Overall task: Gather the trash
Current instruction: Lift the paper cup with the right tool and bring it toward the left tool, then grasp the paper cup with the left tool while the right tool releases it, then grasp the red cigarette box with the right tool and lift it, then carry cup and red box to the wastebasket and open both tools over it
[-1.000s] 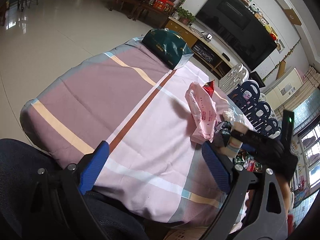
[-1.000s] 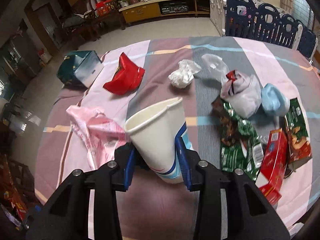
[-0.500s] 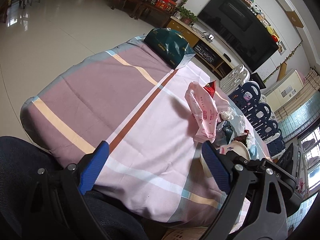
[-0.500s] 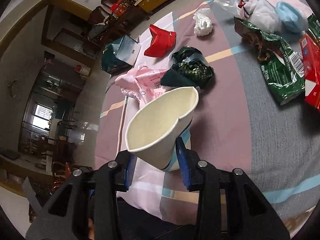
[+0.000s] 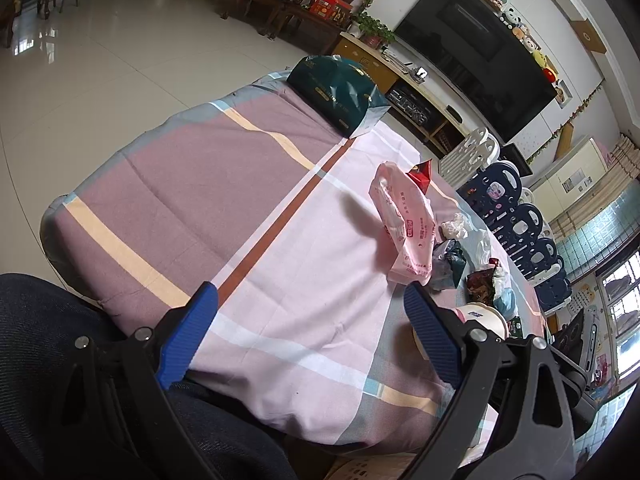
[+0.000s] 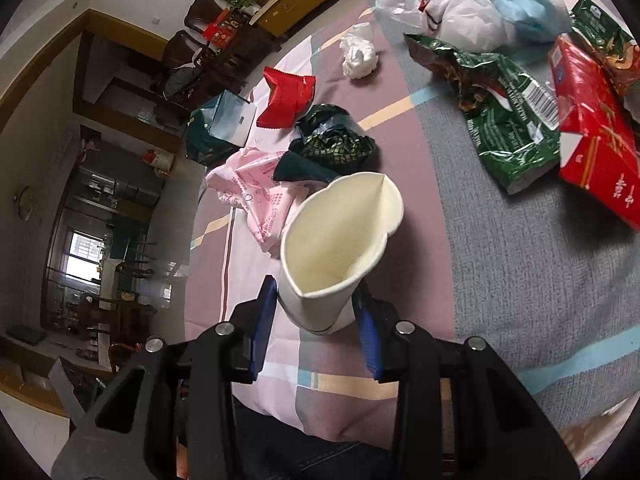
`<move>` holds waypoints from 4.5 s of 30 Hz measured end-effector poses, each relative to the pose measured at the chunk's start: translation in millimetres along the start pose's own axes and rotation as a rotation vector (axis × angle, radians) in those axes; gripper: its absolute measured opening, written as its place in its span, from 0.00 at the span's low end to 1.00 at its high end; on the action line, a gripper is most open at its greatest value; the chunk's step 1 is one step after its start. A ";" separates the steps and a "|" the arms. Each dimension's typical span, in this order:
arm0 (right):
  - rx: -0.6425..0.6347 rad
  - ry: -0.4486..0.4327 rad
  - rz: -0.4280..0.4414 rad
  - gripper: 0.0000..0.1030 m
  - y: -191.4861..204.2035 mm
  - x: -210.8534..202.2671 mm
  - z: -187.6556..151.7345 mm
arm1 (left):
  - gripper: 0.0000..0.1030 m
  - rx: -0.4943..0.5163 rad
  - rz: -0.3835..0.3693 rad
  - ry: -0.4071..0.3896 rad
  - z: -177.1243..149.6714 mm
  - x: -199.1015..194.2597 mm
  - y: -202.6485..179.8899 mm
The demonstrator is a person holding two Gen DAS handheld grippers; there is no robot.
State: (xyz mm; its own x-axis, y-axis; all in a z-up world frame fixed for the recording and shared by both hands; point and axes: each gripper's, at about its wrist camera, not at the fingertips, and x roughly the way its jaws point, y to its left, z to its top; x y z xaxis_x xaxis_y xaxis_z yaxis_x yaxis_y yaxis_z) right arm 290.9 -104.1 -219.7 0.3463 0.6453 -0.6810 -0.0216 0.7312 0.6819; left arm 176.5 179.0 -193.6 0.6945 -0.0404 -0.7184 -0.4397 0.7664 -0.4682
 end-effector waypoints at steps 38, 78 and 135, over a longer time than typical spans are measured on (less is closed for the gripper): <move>-0.069 -0.020 -0.152 0.44 -12.1 1.9 -16.1 | 0.93 0.173 0.072 0.090 -9.3 18.1 -25.9; 0.076 -0.271 -0.486 0.82 -91.9 -57.1 49.0 | 0.29 0.682 -0.047 0.229 -50.8 93.9 -131.7; -0.170 -0.376 -0.377 0.56 -20.3 -165.4 -71.5 | 0.18 0.418 -0.186 0.235 -28.4 51.6 -78.1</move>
State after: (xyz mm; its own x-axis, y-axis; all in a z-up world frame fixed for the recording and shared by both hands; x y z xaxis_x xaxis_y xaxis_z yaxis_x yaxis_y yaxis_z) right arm 167.0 -209.9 -140.0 0.6696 0.2313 -0.7058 0.0288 0.9415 0.3359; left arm 230.5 98.9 -208.6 0.5715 -0.3063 -0.7613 -0.0228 0.9215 -0.3878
